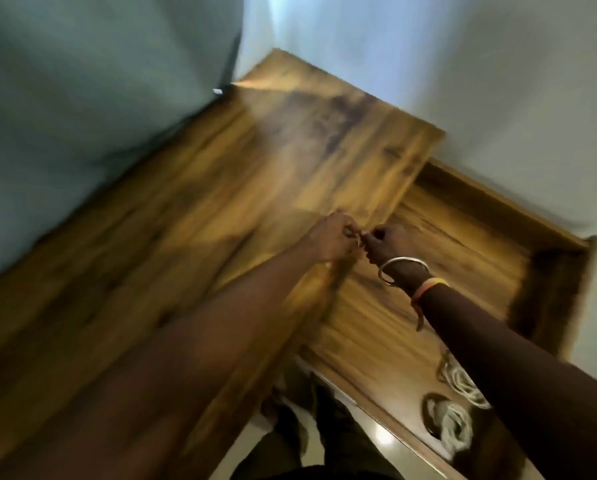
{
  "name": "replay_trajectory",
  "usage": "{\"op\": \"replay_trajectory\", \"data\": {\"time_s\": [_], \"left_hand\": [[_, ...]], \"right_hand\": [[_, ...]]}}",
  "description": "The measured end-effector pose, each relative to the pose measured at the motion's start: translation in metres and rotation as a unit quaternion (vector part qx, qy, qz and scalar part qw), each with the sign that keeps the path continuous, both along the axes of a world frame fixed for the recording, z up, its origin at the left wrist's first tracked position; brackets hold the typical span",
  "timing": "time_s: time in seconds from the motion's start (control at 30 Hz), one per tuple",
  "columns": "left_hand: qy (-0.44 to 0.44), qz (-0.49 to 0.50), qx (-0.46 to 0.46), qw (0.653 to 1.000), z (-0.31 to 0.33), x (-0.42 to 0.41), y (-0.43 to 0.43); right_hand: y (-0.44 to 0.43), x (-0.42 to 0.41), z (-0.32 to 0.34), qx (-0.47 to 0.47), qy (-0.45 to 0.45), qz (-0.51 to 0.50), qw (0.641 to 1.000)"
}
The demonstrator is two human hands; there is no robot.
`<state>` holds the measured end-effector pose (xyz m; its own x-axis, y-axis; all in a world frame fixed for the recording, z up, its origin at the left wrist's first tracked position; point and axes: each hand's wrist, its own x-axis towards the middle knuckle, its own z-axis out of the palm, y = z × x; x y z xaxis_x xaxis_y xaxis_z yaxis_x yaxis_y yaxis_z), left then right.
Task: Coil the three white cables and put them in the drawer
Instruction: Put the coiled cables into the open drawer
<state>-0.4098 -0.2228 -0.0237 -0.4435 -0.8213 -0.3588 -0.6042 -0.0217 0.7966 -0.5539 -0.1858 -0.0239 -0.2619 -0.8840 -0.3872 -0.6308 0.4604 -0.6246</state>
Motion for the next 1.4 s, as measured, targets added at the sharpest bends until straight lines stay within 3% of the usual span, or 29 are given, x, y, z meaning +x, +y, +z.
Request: {"op": "replay_trajectory", "data": {"time_s": [0.2,0.43,0.53,0.63,0.67,0.83,1.1,1.4], "left_hand": [[-0.064,0.148,-0.014,0.987,0.028,0.223,0.030],[-0.147,0.243,0.108,0.953,0.022,0.381,0.159],[-0.178,0.223,0.187,0.940,0.018,0.404,0.216],[-0.193,0.220,0.295,0.909,0.027,0.398,0.255],[-0.187,0.221,0.315,0.904,0.029,0.394,0.264],[-0.192,0.239,0.340,0.889,0.017,0.372,0.283],[-0.170,0.266,0.339,0.886,0.017,0.355,0.268],[-0.149,0.270,0.239,0.921,0.042,0.327,0.173]], "right_hand": [[-0.009,0.202,0.027,-0.018,-0.089,0.224,0.970],[0.072,0.355,0.013,0.128,-0.138,0.459,0.868],[0.107,0.383,0.004,0.181,-0.066,0.567,0.801],[0.130,0.389,0.002,0.188,0.064,0.683,0.703],[0.137,0.388,0.003,0.189,0.093,0.691,0.691],[0.160,0.387,-0.007,0.139,0.155,0.707,0.676],[0.161,0.377,-0.016,0.116,0.116,0.665,0.729],[0.085,0.319,-0.003,0.078,-0.008,0.492,0.867]]}}
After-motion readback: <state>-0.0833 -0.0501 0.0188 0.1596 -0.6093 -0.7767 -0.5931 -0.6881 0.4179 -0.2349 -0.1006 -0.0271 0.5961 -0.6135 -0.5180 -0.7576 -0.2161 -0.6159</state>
